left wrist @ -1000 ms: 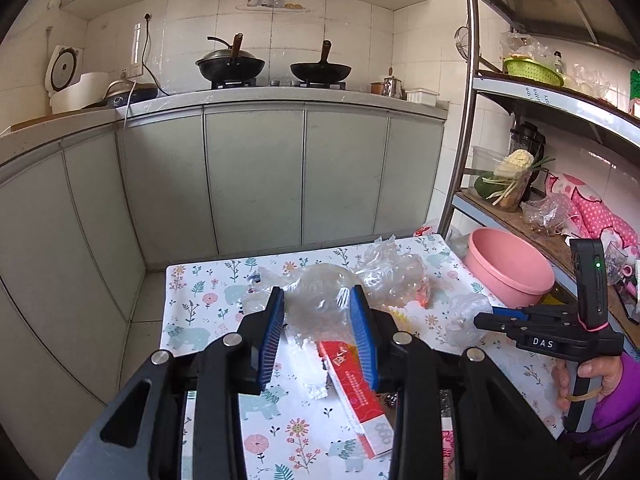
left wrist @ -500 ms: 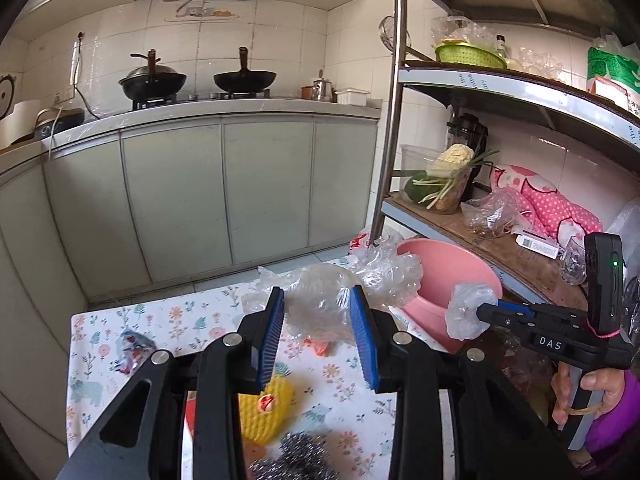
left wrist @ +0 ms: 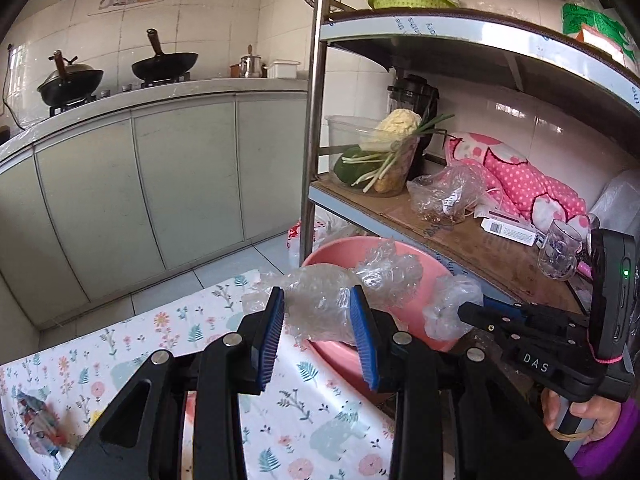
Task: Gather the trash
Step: 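Carry both plastics over the pink bucket and open both grippers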
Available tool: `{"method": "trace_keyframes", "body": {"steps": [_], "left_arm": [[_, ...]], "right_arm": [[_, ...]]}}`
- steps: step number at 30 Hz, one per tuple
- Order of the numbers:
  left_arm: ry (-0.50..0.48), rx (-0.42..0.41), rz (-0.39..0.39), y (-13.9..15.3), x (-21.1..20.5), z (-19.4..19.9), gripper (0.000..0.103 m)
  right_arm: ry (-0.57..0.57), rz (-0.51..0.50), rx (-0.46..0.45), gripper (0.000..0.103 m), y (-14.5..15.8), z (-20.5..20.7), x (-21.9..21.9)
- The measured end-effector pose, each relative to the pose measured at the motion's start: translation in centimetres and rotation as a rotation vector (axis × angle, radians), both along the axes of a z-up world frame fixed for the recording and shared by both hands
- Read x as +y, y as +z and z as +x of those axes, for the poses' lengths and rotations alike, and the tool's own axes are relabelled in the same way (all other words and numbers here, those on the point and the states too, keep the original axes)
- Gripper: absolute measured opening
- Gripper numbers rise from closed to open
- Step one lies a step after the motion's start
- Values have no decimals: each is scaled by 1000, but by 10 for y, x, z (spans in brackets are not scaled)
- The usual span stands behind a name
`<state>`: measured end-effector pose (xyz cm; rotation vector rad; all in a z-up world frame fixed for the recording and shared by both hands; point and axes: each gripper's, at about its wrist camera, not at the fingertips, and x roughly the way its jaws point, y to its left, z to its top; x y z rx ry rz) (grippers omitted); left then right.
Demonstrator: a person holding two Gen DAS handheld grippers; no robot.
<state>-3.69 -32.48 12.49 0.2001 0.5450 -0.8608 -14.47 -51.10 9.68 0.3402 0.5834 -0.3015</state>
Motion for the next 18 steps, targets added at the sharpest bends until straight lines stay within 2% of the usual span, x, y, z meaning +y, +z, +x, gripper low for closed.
{"method": "trace_keyframes", "body": {"steps": [8, 13, 18], "left_arm": [[-52, 33, 89, -40, -59, 10, 33], [-63, 77, 111, -58, -70, 14, 37], [-60, 135, 94, -63, -69, 19, 42]], "right_arm": [[-11, 9, 51, 20, -19, 12, -13], [-15, 5, 83, 20, -30, 20, -15], [-14, 11, 108, 32, -37, 24, -14]]}}
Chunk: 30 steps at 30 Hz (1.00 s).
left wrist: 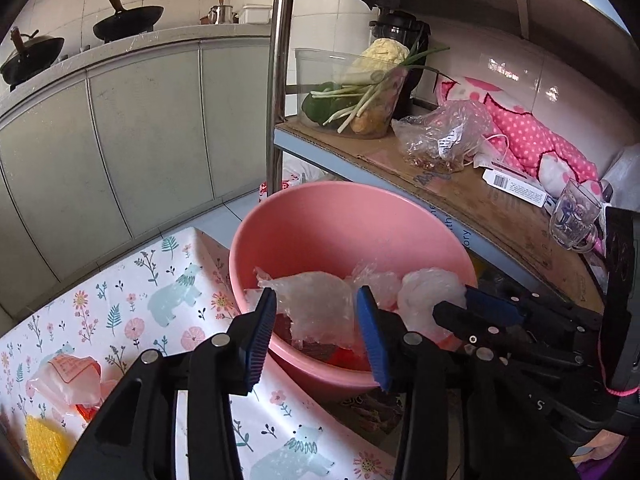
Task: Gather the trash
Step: 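Carry both plastics over the pink bucket and open both grippers, then move both open grippers back toward the remaining trash on the table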
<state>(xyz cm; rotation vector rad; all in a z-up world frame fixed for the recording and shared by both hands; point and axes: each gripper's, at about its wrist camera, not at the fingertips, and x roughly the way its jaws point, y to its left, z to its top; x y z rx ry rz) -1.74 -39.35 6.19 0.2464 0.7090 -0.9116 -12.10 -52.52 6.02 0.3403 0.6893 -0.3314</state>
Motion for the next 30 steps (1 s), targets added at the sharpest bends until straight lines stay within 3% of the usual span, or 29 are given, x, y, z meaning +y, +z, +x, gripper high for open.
{"method": "trace_keyframes", "body": {"steps": [11, 30], "left_arm": [[16, 25, -47, 12, 17, -5, 42], [56, -65, -83, 59, 98, -56, 43]], "right_arm": [[-14, 3, -7, 33, 4, -11, 5], [94, -15, -63, 33, 44, -30, 68]]}}
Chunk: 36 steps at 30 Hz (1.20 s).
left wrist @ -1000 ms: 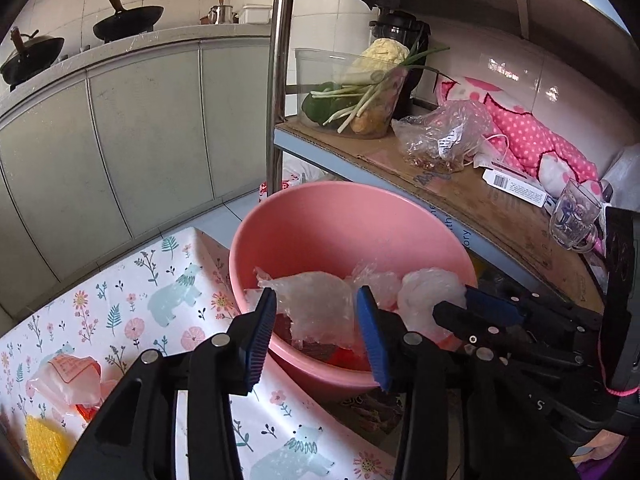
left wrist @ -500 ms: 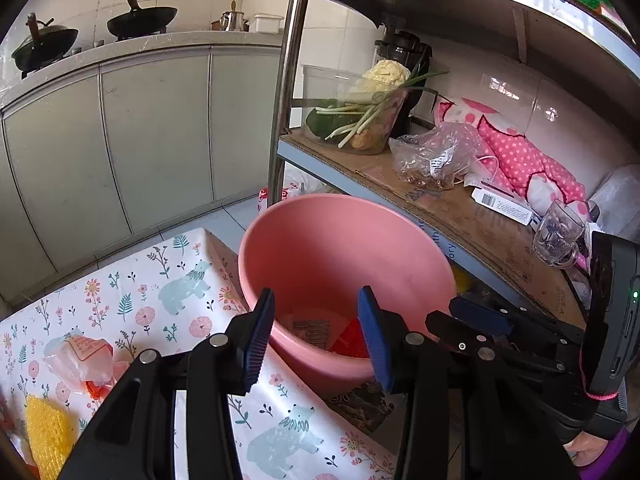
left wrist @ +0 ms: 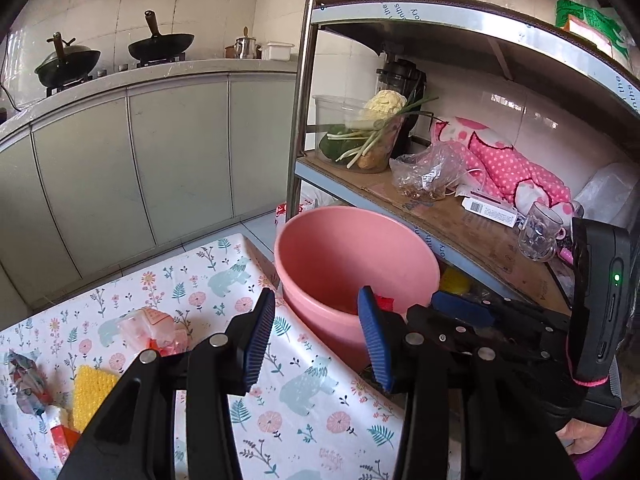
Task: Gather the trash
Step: 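Move both open grippers back toward the remaining trash on the table, then close the right gripper on the steel wool while the left gripper reaches the pink patterned packet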
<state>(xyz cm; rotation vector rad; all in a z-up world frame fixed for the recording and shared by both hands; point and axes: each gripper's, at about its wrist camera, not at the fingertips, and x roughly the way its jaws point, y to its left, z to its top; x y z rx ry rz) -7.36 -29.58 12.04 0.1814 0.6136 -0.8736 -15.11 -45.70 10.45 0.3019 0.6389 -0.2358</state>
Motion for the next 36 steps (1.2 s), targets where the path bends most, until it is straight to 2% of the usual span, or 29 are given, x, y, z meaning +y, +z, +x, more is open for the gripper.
{"method": "trace_keyframes", "body": {"steps": [6, 13, 20, 28, 36], "left_arm": [[28, -16, 14, 7, 34, -9, 43], [85, -33, 37, 2, 81, -13, 43], [203, -64, 66, -1, 139, -4, 44], [378, -21, 72, -10, 212, 17, 45], [520, 56, 80, -32, 267, 32, 45]], "right_arm": [[53, -7, 3, 33, 6, 2, 28], [126, -18, 18, 33, 8, 5, 57], [180, 8, 29, 33, 4, 11, 77], [227, 18, 63, 34, -7, 21, 94], [250, 37, 92, 34, -19, 29, 101]]}}
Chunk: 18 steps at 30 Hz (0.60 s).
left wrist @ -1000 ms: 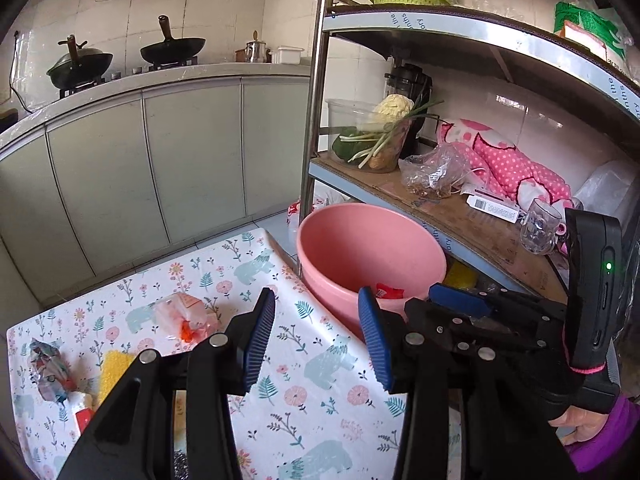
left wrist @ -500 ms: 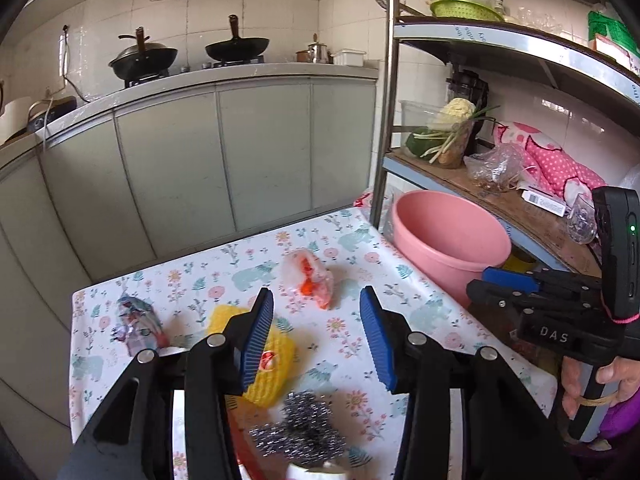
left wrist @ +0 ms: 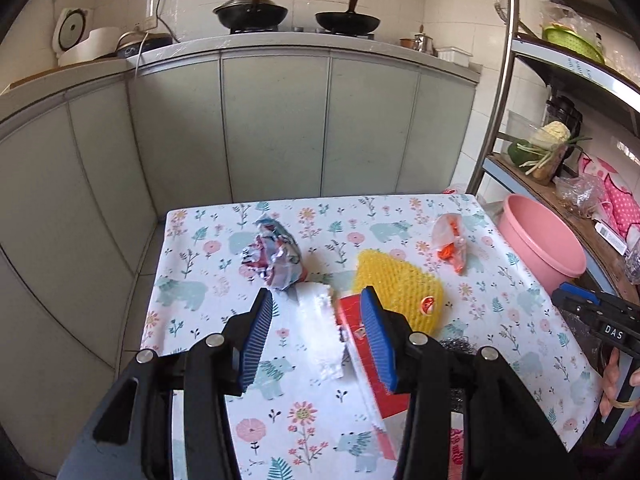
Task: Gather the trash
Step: 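Close the right gripper on the steel wool while the left gripper reaches the pink patterned packet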
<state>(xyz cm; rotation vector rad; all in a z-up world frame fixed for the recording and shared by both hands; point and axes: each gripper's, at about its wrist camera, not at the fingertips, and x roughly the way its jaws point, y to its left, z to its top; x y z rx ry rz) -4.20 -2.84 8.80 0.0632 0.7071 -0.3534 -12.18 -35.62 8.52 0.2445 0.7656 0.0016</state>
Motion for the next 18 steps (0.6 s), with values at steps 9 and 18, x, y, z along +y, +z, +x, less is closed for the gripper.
{"method": "trace_keyframes", "body": {"steps": [9, 18], "left_arm": [[-18, 70, -57, -9, 11, -12, 45], [-138, 62, -55, -2, 0, -44, 45]], "right_arm": [[55, 42, 22, 34, -6, 6, 10], [220, 215, 71, 45, -13, 11, 45]]}}
